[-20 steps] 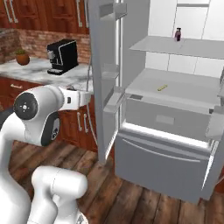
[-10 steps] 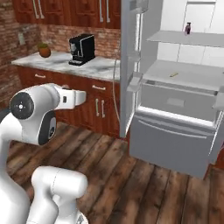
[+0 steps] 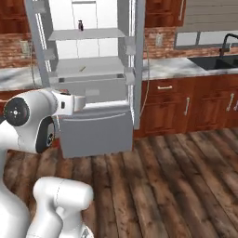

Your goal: Pick the egg and butter from the fridge and place them by the bowl for mixing.

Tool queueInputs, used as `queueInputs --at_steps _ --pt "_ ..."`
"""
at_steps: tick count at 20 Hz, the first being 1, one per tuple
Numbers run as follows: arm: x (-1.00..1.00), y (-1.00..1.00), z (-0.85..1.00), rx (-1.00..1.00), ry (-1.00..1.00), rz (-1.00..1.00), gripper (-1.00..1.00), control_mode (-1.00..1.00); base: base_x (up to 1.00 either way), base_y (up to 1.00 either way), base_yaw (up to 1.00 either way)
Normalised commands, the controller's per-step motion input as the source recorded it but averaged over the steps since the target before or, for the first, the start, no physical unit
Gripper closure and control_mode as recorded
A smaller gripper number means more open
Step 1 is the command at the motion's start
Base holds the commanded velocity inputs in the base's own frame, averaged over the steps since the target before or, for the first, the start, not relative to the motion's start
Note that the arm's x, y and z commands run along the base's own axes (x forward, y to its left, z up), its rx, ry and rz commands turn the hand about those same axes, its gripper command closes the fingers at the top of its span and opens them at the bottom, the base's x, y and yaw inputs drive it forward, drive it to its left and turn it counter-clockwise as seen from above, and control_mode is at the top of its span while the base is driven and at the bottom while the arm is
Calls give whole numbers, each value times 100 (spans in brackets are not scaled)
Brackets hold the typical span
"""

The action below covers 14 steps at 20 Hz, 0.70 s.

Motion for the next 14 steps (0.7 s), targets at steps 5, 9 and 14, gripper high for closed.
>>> queueInputs --at_steps 5,9,14 --pt "0 0 0 0 0 0 100 100 -32 0 -92" --pt "0 0 0 0 0 0 100 100 -13 0 -90" --pt "0 0 0 0 0 0 100 100 64 9 -65"
